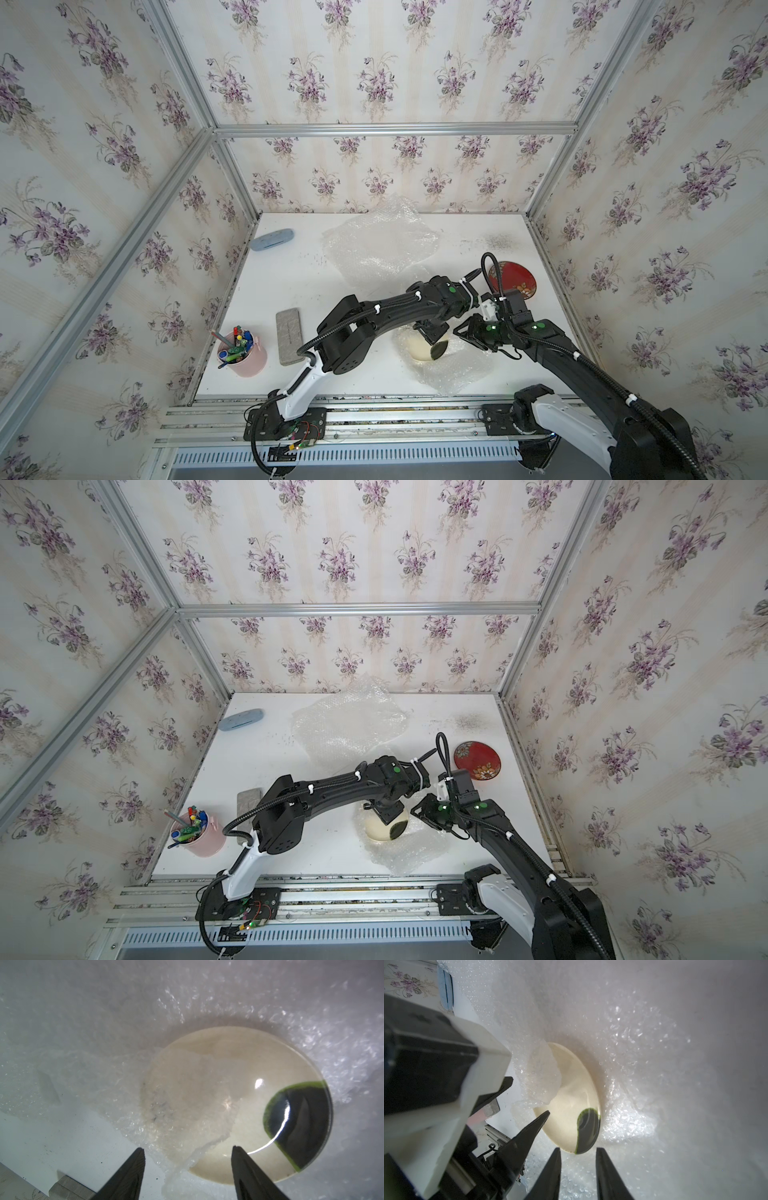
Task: Unpack dinner plates from bubble wrap
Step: Unwrap the bubble wrap at the center of the board.
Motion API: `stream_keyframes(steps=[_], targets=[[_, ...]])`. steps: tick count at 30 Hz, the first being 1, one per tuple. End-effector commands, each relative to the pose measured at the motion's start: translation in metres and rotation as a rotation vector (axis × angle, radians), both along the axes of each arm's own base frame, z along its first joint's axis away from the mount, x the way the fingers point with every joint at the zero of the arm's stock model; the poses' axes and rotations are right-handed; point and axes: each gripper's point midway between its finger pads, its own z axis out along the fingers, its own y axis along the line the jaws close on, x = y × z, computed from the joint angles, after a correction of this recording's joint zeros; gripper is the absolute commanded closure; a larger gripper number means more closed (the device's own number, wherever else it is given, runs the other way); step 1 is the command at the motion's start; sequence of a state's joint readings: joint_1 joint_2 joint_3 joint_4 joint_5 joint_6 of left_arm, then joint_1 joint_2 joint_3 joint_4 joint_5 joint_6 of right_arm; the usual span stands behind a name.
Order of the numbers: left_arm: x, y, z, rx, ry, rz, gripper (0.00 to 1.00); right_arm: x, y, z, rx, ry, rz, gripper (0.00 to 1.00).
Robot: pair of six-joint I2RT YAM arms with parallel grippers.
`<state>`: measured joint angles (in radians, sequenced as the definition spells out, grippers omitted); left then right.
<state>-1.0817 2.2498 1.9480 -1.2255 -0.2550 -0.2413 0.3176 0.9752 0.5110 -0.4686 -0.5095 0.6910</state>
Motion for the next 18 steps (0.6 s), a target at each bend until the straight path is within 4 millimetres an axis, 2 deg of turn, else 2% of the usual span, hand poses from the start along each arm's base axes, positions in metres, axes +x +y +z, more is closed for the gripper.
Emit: stream_keyframes(steps=[1,4,8,10,12,18], targets=[[-0.003,0.004,-0.008,0.022,0.015,0.012,0.31,0.003,0.002,0.003,0.013,-0.012,0.003,0.68],[-0.001,0.005,-0.015,0.038,0.014,0.011,0.36,0.004,0.003,0.005,0.014,-0.016,0.006,0.68],[0.002,0.008,-0.016,0.036,0.014,0.029,0.63,0.003,0.002,0.006,0.01,-0.024,0.003,0.68],[0.005,0.01,-0.01,0.031,-0.004,0.035,0.78,0.002,0.001,0.005,0.011,-0.023,0.001,0.68],[0.009,0.013,-0.001,0.02,-0.026,0.053,0.88,0.003,0.002,0.004,0.015,-0.023,0.002,0.69],[0.018,0.027,0.024,-0.108,-0.077,0.182,0.94,0.007,0.007,0.0,0.031,-0.013,0.011,0.69]])
